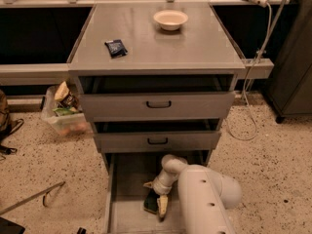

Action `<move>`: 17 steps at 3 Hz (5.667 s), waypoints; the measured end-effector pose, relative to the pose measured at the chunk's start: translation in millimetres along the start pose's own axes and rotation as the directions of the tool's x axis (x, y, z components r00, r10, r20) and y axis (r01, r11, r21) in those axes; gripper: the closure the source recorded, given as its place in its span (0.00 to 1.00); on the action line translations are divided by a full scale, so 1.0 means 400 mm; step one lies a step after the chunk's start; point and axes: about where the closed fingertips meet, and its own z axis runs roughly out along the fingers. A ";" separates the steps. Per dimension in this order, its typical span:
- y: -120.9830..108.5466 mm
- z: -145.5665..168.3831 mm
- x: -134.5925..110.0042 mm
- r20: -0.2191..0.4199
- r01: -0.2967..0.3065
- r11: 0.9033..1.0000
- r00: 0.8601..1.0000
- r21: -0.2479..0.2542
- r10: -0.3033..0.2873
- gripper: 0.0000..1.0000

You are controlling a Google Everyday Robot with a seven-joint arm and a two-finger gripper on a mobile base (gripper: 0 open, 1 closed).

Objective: Pick sponge from bottom drawer and place on counter

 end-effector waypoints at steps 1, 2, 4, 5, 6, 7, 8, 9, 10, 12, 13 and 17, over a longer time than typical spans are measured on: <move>0.000 0.000 0.000 0.000 0.000 1.000 1.000 0.000 0.000 0.19; 0.000 0.000 0.000 0.000 0.000 1.000 1.000 0.000 0.000 0.42; 0.001 -0.007 -0.005 0.000 0.000 1.000 1.000 0.000 0.000 0.88; 0.012 -0.046 -0.036 0.001 0.016 0.999 1.000 0.029 -0.016 1.00; -0.037 -0.246 -0.069 -0.040 -0.008 0.975 0.999 0.222 0.017 1.00; -0.039 -0.488 -0.185 -0.020 0.010 0.920 1.000 0.392 -0.002 1.00; 0.037 -0.662 -0.376 -0.018 0.124 0.886 0.991 0.447 -0.130 1.00; 0.081 -0.648 -0.430 -0.020 0.159 0.894 0.986 0.419 -0.166 1.00; 0.081 -0.646 -0.429 -0.019 0.158 0.895 0.986 0.418 -0.165 1.00; 0.065 -0.861 -0.591 -0.077 0.252 0.855 0.967 0.454 -0.244 1.00; 0.060 -1.085 -0.770 -0.076 0.311 0.804 0.945 0.506 -0.318 1.00; 0.026 -1.506 -1.045 -0.113 0.498 0.686 0.844 0.530 -0.525 1.00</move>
Offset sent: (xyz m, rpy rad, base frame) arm 0.0000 0.0000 0.0000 0.0000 0.0000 0.0000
